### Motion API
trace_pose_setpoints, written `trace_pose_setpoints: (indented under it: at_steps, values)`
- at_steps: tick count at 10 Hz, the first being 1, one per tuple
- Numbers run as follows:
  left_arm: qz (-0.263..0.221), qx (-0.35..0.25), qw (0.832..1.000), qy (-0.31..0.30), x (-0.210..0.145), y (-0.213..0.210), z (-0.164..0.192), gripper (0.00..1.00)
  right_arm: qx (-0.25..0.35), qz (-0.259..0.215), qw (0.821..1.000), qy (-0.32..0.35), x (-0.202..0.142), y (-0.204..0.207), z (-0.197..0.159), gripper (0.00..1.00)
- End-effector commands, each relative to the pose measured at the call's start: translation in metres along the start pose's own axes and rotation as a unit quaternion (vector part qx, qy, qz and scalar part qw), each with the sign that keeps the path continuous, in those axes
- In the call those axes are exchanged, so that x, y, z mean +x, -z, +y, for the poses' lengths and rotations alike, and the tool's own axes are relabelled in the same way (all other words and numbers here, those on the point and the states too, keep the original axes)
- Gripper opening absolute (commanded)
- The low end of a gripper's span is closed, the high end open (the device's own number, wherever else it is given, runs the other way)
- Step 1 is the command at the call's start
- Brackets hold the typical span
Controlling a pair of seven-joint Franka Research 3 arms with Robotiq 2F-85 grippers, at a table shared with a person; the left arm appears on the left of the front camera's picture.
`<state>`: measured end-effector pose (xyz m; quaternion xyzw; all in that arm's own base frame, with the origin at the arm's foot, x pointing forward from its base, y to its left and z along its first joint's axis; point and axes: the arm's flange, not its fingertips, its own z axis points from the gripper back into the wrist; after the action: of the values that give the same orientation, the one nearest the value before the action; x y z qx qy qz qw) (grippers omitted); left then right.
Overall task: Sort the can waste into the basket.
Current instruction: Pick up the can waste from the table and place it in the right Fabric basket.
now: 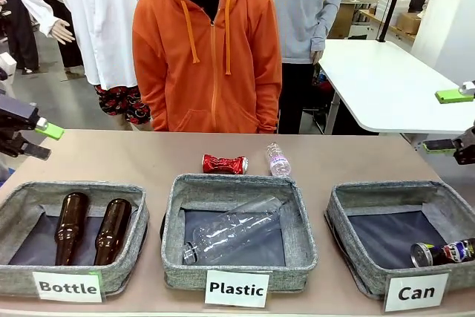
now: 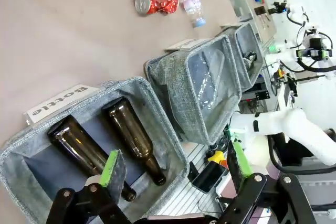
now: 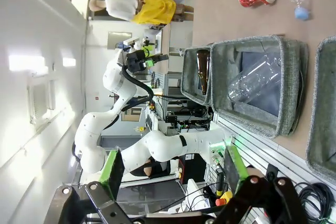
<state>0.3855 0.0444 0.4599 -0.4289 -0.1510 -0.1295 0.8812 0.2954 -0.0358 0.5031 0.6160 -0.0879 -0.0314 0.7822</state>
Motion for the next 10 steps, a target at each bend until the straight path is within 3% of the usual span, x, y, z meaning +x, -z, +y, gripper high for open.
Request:
trace_pose_setpoints:
  at_steps: [1, 2, 3, 5, 6, 7, 8, 9, 10]
  values:
    - [0.008, 0.0, 1.0, -0.002, 0.001, -0.002, -0.004, 1.0, 0.0, 0.0, 1.0, 0.0, 0.0, 0.0, 0.0, 1.0]
    - [0.008, 0.0, 1.0, -0.002, 0.001, -0.002, -0.004, 1.0, -0.173, 0.073, 0.982, 0.013, 0.012, 0.034, 0.021, 1.0]
    - [0.008, 0.0, 1.0, -0.002, 0.001, -0.002, -0.004, 1.0, -0.288, 0.088, 0.953, 0.018, 0.026, 0.065, 0.041, 1.0]
    - [0.008, 0.0, 1.0, -0.002, 0.001, -0.002, -0.004, 1.0, -0.405, 0.118, 0.907, 0.002, 0.053, 0.123, 0.073, 1.0]
    - [0.008, 0.0, 1.0, -0.002, 0.001, -0.002, -0.004, 1.0, -0.477, 0.111, 0.872, 0.002, 0.066, 0.163, 0.08, 1.0]
    - [0.008, 0.0, 1.0, -0.002, 0.001, -0.002, -0.004, 1.0, -0.546, 0.098, 0.832, -0.006, 0.07, 0.2, 0.081, 1.0]
    - [0.008, 0.0, 1.0, -0.002, 0.001, -0.002, -0.004, 1.0, -0.591, 0.051, 0.804, -0.037, 0.068, 0.231, 0.082, 1.0]
    - [0.008, 0.0, 1.0, -0.002, 0.001, -0.002, -0.004, 1.0, -0.606, -0.04, 0.792, -0.051, 0.064, 0.239, 0.084, 1.0]
    - [0.008, 0.0, 1.0, -0.002, 0.001, -0.002, -0.004, 1.0, -0.568, -0.106, 0.815, -0.05, 0.043, 0.219, 0.091, 1.0]
